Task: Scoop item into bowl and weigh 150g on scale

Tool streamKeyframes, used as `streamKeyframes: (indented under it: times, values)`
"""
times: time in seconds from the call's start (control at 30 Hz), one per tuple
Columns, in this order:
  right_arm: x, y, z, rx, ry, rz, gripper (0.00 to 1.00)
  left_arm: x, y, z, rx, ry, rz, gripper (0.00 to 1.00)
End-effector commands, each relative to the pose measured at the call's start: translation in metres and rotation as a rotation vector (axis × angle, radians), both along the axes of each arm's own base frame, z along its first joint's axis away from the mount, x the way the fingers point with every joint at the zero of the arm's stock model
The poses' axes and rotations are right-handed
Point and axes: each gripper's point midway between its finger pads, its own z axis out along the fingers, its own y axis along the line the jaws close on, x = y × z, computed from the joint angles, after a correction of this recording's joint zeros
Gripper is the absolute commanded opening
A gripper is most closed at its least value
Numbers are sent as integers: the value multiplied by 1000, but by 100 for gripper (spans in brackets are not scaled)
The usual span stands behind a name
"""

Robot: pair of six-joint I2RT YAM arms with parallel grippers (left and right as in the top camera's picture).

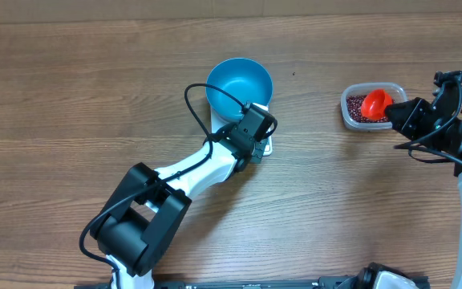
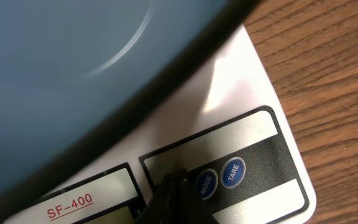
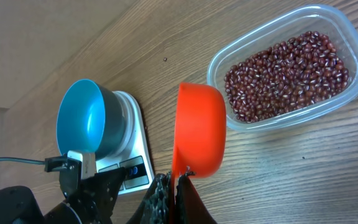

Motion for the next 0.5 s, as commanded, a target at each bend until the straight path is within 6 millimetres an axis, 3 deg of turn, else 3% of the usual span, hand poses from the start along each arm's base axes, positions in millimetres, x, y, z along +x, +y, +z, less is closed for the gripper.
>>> streamKeyframes:
  times: [0.0, 0.2, 0.3, 0.47]
  values:
    - [1, -2, 13, -19, -37, -1, 4, -8, 1, -18, 0, 64, -27, 4]
    - [0, -1, 12, -17, -31, -1, 4, -7, 1, -17, -6, 62, -26, 4]
    - [-1, -1, 12, -17, -30, -1, 4, -3, -2, -7, -8, 44, -43, 4]
    - [-1, -1, 12, -15, -30, -3, 4, 3, -15, 62, -55, -35, -73, 4]
